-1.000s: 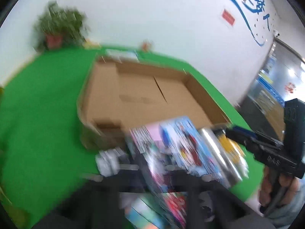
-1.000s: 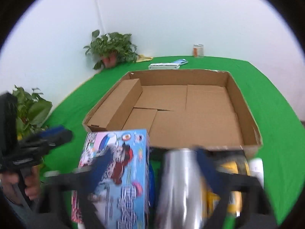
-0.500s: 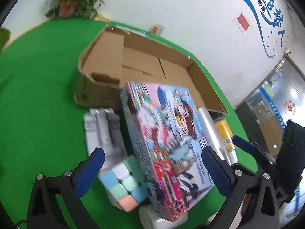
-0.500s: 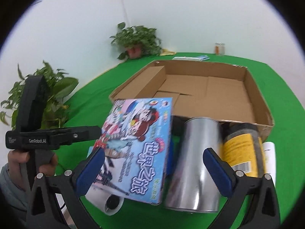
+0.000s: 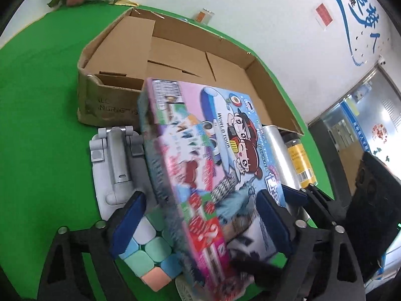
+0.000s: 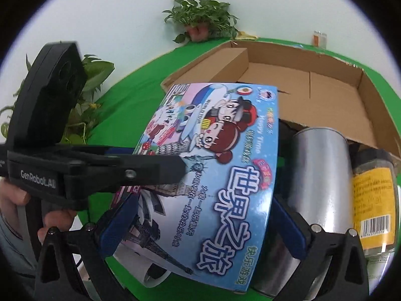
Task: Organize rigid objects
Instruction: 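Lift the board-game box and carry it over the open box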
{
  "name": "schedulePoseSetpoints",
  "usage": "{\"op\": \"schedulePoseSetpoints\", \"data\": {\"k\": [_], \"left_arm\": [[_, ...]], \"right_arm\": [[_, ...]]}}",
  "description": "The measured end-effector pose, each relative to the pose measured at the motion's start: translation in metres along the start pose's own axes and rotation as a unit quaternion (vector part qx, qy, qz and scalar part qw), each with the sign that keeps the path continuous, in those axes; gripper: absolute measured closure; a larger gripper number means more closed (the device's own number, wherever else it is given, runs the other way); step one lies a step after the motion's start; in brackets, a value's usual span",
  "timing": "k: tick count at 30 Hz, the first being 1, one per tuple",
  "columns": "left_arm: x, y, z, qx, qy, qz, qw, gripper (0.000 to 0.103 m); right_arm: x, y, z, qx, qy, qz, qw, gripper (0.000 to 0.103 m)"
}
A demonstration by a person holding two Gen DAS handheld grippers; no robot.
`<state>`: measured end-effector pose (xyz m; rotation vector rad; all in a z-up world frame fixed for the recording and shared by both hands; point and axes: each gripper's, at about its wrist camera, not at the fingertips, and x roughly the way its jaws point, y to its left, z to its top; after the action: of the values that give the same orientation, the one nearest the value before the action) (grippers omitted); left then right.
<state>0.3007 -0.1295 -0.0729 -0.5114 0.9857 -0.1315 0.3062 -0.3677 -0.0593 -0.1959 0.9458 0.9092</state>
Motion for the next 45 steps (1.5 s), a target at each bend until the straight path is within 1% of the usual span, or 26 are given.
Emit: {"op": "schedulePoseSetpoints", "data": {"k": [5, 7, 8, 12, 15, 19, 22, 26, 28, 32, 36, 40, 45], "left_arm": [[0.005, 0.001, 0.004, -0.005, 0.004, -0.014, 0.9999, 0.022], [0.007, 0.0, 0.006, -0.004, 0.005, -0.012, 0.9999, 0.023], [0.006, -0.008, 0.011, -0.004, 0.005, -0.01, 0.9999, 0.023], [-0.001, -0.017, 0.013, 0.004, 0.004, 0.001, 1.0, 0.026], [-0.004, -0.017, 0.013, 0.005, 0.003, 0.006, 1.0, 0.028], [-0.011, -0.016, 0.007, 0.0, -0.003, 0.008, 1.0, 0.03], [-0.017, -0.021, 0.002, 0.005, -0.011, 0.018, 0.9998, 0.03], [-0.026, -0.033, -0.006, 0.017, -0.032, 0.038, 0.9986, 0.033], [-0.031, -0.038, -0.009, 0.019, -0.044, 0.041, 0.998, 0.033], [-0.044, -0.054, -0.012, 0.046, -0.066, 0.045, 0.9957, 0.033], [-0.061, -0.072, -0.01, 0.067, -0.092, 0.047, 0.9924, 0.033], [-0.074, -0.086, -0.002, 0.08, -0.11, 0.037, 0.99, 0.033], [-0.088, -0.106, 0.011, 0.101, -0.128, 0.029, 0.9862, 0.033]], "right_arm": [[0.0, 0.008, -0.003, -0.001, 0.005, 0.007, 1.0, 0.0], [0.002, 0.009, -0.002, 0.0, 0.011, 0.001, 1.0, 0.0], [0.002, 0.009, -0.001, 0.001, 0.013, -0.001, 1.0, 0.0], [0.004, 0.009, 0.001, 0.004, 0.009, -0.01, 1.0, 0.0], [0.005, 0.01, 0.0, 0.005, 0.008, -0.013, 1.0, 0.0], [0.006, 0.01, 0.001, 0.01, 0.003, -0.016, 1.0, 0.0], [0.007, 0.01, 0.002, 0.013, -0.003, -0.018, 1.0, 0.0], [0.005, 0.013, -0.001, 0.023, -0.011, -0.023, 0.999, 0.001], [0.003, 0.015, -0.002, 0.034, -0.016, -0.023, 0.999, 0.001], [-0.005, 0.017, -0.001, 0.04, -0.037, -0.041, 0.998, 0.003], [-0.019, 0.015, 0.009, 0.044, -0.069, -0.057, 0.995, 0.005], [-0.034, 0.013, 0.019, 0.041, -0.099, -0.071, 0.992, 0.007], [-0.051, 0.008, 0.035, 0.044, -0.124, -0.088, 0.987, 0.008]]}}
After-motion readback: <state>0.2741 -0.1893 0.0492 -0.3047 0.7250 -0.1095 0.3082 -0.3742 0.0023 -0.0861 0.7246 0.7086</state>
